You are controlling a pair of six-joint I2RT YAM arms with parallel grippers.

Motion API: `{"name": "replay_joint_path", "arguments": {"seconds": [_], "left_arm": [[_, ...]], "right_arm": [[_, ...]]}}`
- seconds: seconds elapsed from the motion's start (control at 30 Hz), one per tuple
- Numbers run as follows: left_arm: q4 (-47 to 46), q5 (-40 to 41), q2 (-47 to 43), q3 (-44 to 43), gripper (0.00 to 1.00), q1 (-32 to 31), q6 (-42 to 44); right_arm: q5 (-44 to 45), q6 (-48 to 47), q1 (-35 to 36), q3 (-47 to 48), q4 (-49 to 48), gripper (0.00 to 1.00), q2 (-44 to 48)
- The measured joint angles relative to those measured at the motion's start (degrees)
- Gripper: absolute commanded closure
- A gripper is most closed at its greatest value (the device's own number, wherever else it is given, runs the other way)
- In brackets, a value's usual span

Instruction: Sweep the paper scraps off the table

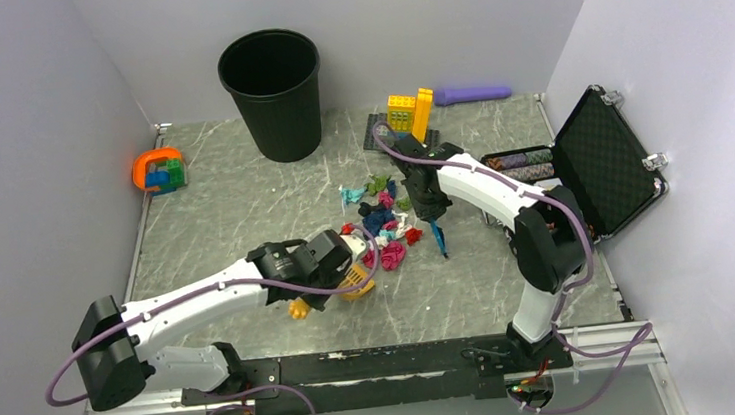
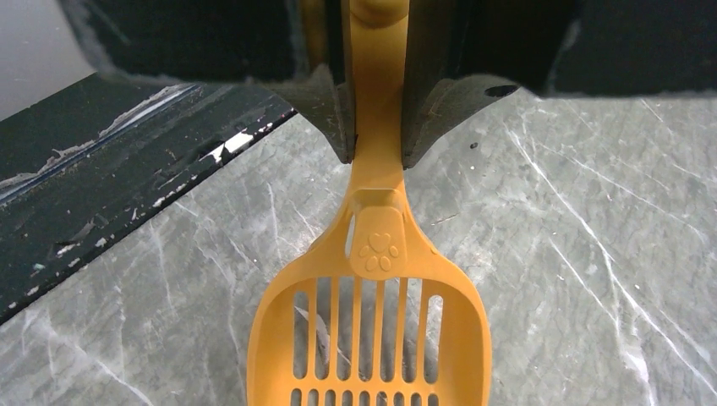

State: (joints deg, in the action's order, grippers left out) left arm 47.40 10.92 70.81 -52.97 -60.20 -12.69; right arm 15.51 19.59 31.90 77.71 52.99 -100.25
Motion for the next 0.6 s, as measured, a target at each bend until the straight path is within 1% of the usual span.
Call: {"name": "replay_joint_path", "arguments": {"seconds": [0.3, 0.47, 0.6], "left_arm": [[-0.2, -5.2, 3.5, -2.4, 1.0, 6.2, 1.0], [0.0, -6.8, 5.4, -4.0, 1.0, 6.9, 2.2], [0.1, -7.9, 6.6, -5.1, 1.0, 7.0, 2.9]], "right_arm": [[-5.5, -7.7, 0.5, 3.7, -2.5, 1.0, -3.4], [-7.7, -10.2, 2.2, 4.9, -3.6, 1.0, -4.2], [-10.5, -10.5, 4.6, 5.5, -4.7, 1.0, -4.3]]}}
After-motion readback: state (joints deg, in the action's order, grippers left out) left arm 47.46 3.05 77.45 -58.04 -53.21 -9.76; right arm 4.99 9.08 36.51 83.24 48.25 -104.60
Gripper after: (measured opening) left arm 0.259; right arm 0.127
